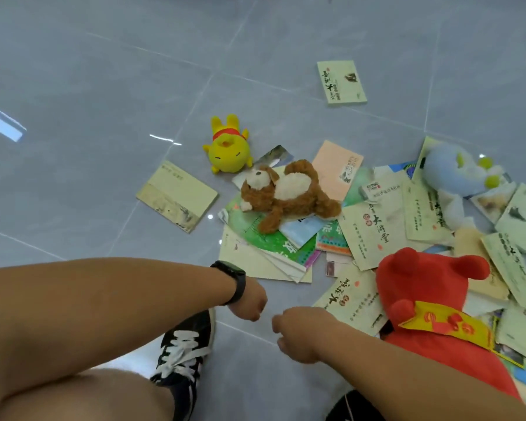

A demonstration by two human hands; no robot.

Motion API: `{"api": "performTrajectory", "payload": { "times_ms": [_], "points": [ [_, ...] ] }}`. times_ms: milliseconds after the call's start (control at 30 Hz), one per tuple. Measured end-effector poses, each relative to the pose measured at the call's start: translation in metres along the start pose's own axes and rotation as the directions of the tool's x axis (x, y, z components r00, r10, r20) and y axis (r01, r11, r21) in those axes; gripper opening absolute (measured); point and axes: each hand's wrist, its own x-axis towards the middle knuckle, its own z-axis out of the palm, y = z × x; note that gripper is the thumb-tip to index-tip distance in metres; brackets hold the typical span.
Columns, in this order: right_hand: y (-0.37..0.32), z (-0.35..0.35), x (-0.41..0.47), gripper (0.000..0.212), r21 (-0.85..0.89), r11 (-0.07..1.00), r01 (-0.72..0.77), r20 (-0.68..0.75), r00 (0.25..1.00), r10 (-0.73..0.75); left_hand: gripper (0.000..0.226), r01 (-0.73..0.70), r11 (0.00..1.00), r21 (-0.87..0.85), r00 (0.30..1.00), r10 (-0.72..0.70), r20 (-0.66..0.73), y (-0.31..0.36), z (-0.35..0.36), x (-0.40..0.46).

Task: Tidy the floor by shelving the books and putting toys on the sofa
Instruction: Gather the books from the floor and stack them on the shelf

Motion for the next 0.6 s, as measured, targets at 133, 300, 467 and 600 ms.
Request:
{"api": "performTrajectory", "payload": {
  "times_ms": [133,300,467,600],
  "points": [
    [0.044,-0.022,0.028,0.040,0.120,0.991,-0.062,-0.083,0.994,0.072,0.039,-0.074,0.981,-0.178,0.985,0.044,-0.167,-0.009,-0.024,0.027],
    [0.084,-0.025,0.052,0.038,0.196,0.973,-0.125,-0.101,0.984,0.147,0.041,-0.118,0.954,-0.277,0.945,0.022,-0.327,-0.030,-0.051,0.065],
    [0.109,-0.023,0.061,0.042,0.136,0.987,-0.090,-0.028,0.995,0.095,0.047,-0.041,0.994,-0.102,0.944,0.005,-0.330,-0.063,-0.078,0.086],
    [0.132,-0.035,0.065,0.041,0.158,0.987,-0.043,-0.065,0.996,0.054,0.043,-0.009,0.999,-0.046,0.936,-0.008,-0.352,-0.079,-0.138,0.097]
  ]
}}
